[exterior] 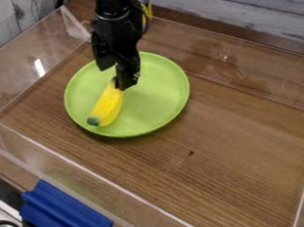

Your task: Put the banana in the green plate

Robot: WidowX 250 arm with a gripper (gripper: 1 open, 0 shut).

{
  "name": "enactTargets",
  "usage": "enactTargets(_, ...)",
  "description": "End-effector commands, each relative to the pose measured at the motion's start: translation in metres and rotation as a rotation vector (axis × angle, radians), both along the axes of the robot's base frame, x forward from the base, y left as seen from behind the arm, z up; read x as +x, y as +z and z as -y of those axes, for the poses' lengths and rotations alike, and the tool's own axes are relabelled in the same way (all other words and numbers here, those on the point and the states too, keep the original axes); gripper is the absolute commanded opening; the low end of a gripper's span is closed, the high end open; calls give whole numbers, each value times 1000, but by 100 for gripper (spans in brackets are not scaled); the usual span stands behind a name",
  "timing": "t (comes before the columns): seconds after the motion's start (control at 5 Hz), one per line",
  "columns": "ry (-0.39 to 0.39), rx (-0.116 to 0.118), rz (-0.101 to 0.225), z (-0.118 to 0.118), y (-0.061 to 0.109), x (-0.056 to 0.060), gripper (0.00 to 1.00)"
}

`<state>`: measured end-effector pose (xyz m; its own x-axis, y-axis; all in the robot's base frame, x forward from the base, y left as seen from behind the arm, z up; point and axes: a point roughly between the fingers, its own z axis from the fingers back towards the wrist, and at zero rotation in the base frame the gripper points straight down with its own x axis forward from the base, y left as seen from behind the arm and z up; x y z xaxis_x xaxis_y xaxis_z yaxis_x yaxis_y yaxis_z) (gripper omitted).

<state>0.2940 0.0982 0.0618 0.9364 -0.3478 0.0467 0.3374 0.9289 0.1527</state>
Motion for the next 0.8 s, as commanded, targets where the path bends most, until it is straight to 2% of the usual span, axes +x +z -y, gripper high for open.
enactTargets(0.0, -4, 12, 45, -1, 9, 10, 100)
enactTargets(0.6, 4, 4, 40, -1, 0, 10, 100)
